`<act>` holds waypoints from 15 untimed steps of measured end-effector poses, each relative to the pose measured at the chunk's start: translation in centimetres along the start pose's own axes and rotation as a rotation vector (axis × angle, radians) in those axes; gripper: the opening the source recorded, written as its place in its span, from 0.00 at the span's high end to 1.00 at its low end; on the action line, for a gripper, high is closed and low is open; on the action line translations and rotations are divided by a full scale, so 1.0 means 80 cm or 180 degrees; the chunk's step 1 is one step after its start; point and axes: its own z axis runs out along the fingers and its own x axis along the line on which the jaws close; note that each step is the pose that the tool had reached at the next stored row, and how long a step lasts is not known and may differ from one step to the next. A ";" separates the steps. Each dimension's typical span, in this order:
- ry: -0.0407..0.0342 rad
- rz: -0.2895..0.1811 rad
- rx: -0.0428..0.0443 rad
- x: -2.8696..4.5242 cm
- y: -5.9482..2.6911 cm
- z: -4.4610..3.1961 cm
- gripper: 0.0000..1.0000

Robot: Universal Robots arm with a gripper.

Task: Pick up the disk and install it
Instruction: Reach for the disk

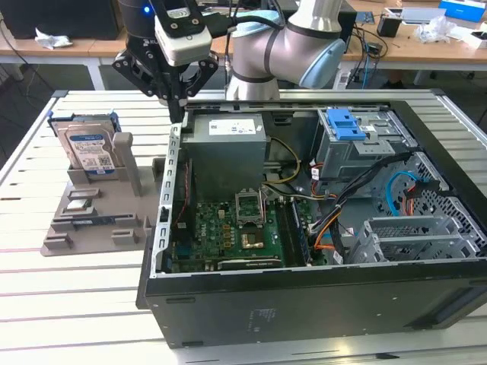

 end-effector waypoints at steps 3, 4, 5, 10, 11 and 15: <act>0.0000 0.0000 0.0000 0.0134 -0.001 -0.0004 0.90; 0.0000 0.0000 0.0000 0.0172 -0.001 -0.0005 0.90; 0.0000 0.0000 0.0000 0.0217 -0.002 -0.0006 0.90; 0.0000 0.0000 0.0000 0.0295 -0.002 -0.0008 0.90; 0.0000 0.0000 0.0000 0.0309 -0.002 -0.0008 0.90; 0.0000 0.0000 0.0000 0.0388 -0.003 -0.0011 0.90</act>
